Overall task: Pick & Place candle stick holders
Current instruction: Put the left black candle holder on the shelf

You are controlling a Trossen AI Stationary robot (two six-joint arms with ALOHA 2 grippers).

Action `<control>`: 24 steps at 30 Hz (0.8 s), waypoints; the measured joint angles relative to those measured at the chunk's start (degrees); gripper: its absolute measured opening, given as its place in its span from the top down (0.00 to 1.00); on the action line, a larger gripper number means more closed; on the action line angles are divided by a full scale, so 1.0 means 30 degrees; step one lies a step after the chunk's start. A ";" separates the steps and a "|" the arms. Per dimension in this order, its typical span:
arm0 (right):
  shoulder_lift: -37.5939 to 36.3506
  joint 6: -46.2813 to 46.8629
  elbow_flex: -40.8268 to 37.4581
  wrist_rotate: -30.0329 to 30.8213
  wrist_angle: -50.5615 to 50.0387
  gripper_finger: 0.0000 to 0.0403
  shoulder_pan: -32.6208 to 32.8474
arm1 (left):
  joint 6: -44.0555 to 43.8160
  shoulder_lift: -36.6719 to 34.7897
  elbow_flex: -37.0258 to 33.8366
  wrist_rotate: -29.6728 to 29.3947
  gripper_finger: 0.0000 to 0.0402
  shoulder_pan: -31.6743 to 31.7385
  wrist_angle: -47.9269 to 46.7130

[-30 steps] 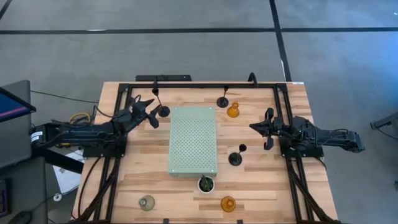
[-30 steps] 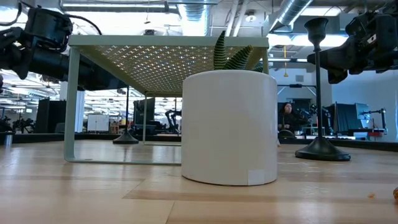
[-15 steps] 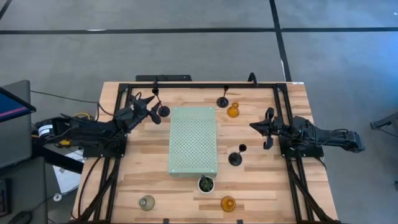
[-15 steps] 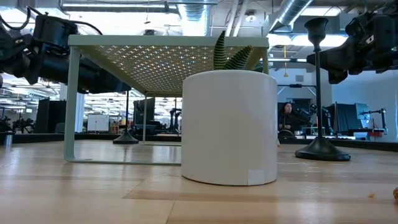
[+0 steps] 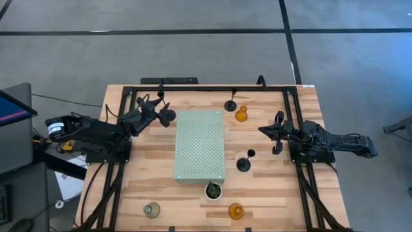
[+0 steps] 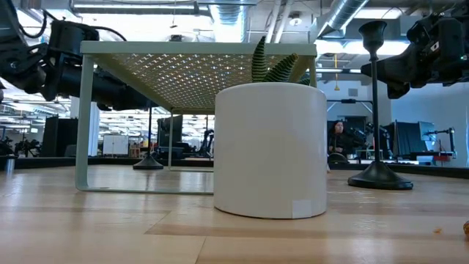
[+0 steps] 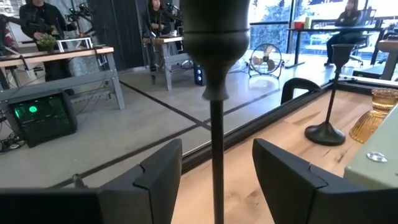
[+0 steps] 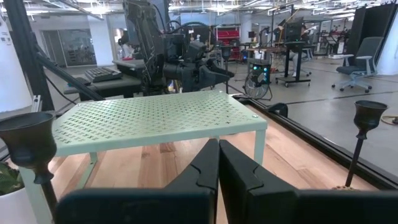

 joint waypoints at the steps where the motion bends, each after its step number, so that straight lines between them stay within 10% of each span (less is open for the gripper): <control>1: -0.0001 0.0000 0.0000 0.0000 0.0000 1.00 0.0000 | 0.0146 0.0138 0.0166 -0.0076 0.51 0.0000 0.0006; 24: 0.0001 0.0015 0.0001 -0.0007 -0.0001 1.00 0.0000 | 0.0830 0.0418 0.0379 -0.1358 0.82 -0.0015 -0.0016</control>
